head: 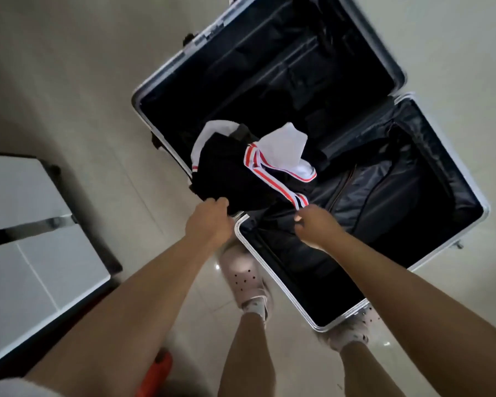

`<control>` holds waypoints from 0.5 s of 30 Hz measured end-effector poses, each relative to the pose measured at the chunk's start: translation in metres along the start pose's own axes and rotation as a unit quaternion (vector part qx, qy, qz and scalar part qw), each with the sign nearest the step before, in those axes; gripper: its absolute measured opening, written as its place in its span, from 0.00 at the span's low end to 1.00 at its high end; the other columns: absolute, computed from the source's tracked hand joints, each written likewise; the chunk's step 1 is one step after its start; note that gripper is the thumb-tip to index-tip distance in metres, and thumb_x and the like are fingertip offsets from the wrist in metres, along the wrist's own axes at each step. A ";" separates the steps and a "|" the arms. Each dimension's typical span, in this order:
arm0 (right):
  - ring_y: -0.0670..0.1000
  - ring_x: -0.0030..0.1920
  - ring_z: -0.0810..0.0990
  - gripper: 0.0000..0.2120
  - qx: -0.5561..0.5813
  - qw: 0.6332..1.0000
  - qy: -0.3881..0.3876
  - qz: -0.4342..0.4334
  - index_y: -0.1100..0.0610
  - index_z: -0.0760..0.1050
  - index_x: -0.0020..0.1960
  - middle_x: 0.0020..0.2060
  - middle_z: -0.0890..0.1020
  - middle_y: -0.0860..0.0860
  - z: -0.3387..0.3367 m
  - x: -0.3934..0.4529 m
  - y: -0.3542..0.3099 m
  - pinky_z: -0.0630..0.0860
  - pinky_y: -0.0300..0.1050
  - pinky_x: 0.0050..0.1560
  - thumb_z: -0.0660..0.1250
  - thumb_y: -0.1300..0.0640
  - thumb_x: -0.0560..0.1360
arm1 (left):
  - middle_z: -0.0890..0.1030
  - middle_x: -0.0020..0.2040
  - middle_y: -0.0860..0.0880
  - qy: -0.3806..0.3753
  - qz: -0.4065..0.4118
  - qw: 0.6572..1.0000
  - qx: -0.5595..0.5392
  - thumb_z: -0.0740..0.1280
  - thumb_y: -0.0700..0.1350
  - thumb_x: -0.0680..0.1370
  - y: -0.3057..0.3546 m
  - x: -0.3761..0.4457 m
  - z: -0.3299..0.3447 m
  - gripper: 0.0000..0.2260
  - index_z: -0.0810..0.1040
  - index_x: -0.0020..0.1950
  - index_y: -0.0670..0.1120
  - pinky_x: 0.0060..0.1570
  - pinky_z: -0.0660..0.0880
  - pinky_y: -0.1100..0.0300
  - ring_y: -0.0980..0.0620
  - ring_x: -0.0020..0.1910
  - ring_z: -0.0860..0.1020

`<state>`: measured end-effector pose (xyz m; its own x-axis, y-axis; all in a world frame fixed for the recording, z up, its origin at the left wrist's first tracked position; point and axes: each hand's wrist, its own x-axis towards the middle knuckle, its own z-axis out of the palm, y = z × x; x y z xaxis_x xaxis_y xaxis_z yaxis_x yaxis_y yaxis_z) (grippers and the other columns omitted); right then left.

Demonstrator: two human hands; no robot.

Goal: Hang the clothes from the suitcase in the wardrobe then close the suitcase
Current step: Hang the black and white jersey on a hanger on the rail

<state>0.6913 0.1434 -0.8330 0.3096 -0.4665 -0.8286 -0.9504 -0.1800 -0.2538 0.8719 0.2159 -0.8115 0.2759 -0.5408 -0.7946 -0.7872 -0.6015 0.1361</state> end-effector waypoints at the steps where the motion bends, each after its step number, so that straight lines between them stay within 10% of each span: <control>1: 0.59 0.62 0.72 0.16 -0.002 1.000 0.009 -0.010 0.63 0.73 0.61 0.62 0.73 0.60 0.008 0.018 0.004 0.68 0.45 0.60 0.60 0.62 0.74 | 0.70 0.61 0.40 0.010 0.000 1.000 -0.004 0.59 0.44 0.78 0.000 0.014 0.012 0.17 0.66 0.66 0.41 0.53 0.70 0.51 0.41 0.60 0.70; 8: 0.56 0.72 0.58 0.14 0.017 0.998 0.022 -0.057 0.59 0.77 0.59 0.75 0.51 0.50 0.051 0.092 0.007 0.64 0.49 0.68 0.65 0.58 0.74 | 0.54 0.74 0.41 0.117 0.035 0.992 -0.018 0.64 0.42 0.76 0.010 0.091 0.045 0.34 0.49 0.76 0.50 0.66 0.63 0.48 0.41 0.72 0.57; 12: 0.58 0.62 0.71 0.23 0.053 0.989 0.085 -0.105 0.64 0.78 0.54 0.68 0.70 0.51 0.090 0.094 0.009 0.70 0.47 0.61 0.52 0.52 0.73 | 0.48 0.77 0.45 0.144 0.011 0.986 0.079 0.65 0.40 0.75 0.007 0.121 0.040 0.36 0.49 0.76 0.54 0.70 0.55 0.43 0.41 0.75 0.45; 15: 0.60 0.50 0.79 0.24 0.128 0.974 0.113 -0.146 0.67 0.81 0.45 0.49 0.82 0.58 0.100 0.085 0.021 0.73 0.42 0.52 0.51 0.54 0.73 | 0.52 0.76 0.47 0.115 0.039 0.988 0.094 0.62 0.41 0.77 0.006 0.132 0.031 0.19 0.69 0.68 0.51 0.69 0.53 0.43 0.41 0.75 0.46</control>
<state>0.6945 0.1869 -0.9590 0.5390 -0.6123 -0.5785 -0.7884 -0.1248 -0.6024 0.8862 0.1592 -0.9338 0.3109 -0.7137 -0.6277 -0.8934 -0.4448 0.0632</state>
